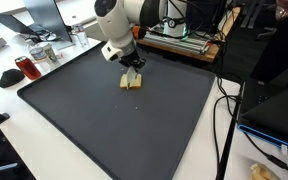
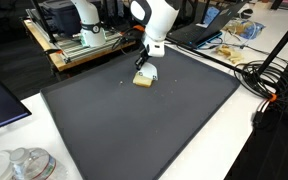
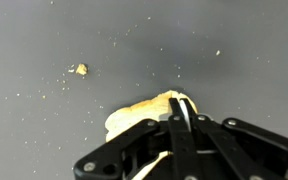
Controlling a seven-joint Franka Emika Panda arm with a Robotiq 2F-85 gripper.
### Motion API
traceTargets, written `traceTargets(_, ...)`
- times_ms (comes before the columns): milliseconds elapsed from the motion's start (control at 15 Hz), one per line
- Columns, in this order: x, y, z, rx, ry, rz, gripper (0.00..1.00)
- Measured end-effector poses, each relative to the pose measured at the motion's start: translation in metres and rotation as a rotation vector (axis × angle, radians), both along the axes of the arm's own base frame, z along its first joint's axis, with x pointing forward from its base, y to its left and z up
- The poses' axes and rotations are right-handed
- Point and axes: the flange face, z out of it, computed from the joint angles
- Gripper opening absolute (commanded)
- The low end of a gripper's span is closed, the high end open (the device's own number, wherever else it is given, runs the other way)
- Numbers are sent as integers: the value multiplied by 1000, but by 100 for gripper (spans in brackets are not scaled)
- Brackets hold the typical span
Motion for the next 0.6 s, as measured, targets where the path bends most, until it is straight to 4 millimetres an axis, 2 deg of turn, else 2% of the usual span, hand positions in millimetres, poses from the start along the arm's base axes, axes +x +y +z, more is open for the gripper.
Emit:
traceTargets(267, 9, 4, 22, -24, -64, -10, 1)
traceTargets(600, 3, 12, 80, -52, -88, -17, 1)
